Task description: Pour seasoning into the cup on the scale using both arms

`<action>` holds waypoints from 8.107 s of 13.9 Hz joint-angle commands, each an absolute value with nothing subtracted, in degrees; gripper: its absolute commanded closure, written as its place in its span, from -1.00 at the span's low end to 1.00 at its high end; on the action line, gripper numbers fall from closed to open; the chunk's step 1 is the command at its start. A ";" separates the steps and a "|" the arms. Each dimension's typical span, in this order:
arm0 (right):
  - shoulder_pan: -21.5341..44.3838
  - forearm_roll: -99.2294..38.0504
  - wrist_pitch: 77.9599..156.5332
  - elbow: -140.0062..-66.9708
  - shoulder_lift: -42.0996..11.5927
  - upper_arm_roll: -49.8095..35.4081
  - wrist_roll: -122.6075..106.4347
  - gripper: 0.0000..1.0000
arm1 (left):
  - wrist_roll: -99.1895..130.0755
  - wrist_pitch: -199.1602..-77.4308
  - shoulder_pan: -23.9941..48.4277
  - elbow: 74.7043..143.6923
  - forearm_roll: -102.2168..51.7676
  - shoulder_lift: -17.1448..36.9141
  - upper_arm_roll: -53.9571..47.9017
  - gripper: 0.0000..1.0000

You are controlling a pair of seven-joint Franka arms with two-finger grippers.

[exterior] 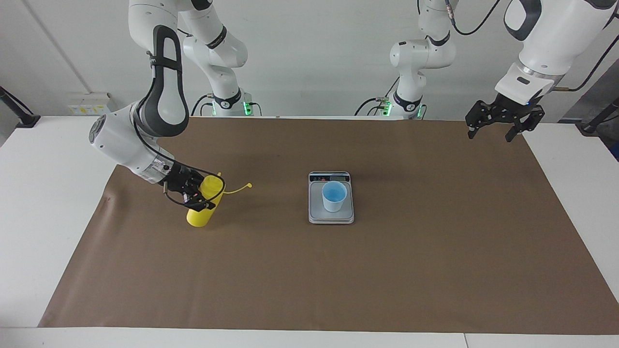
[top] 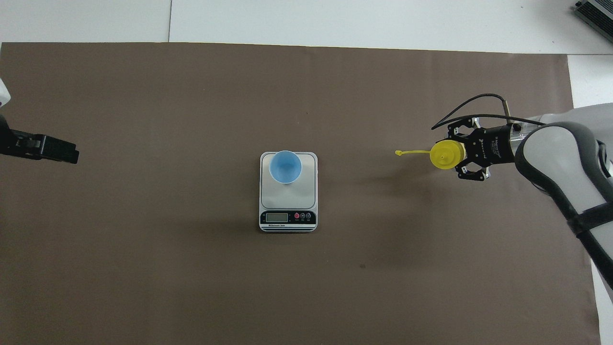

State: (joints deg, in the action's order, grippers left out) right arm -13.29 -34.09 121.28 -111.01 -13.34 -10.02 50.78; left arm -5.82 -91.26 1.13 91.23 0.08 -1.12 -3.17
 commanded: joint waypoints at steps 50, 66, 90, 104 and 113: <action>26.54 48.69 119.44 -91.67 -26.02 -10.37 127.17 1.00 | -6.68 -91.05 0.62 92.72 1.14 -2.64 -3.52 -1.00; 26.02 47.64 120.14 -91.49 -25.40 -10.55 128.76 1.00 | -6.68 -91.05 0.62 92.72 1.14 -2.64 -3.52 -1.00; -0.60 -20.79 120.50 -95.09 -10.72 -10.55 95.47 1.00 | -6.68 -91.05 0.62 92.72 1.14 -2.55 -3.52 -1.00; -25.74 -59.75 102.05 -106.96 -10.89 -10.46 49.40 1.00 | -6.68 -91.05 0.62 92.72 1.14 -2.64 -3.52 -1.00; -31.99 -65.39 98.26 -108.81 -21.09 -10.37 40.62 1.00 | -6.68 -91.05 0.62 92.73 1.14 -2.64 -3.43 -1.00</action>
State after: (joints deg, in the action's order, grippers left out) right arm -30.17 -63.05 100.25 -109.47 -18.38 -9.68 44.84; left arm -5.84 -91.26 1.12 91.23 0.08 -1.12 -3.17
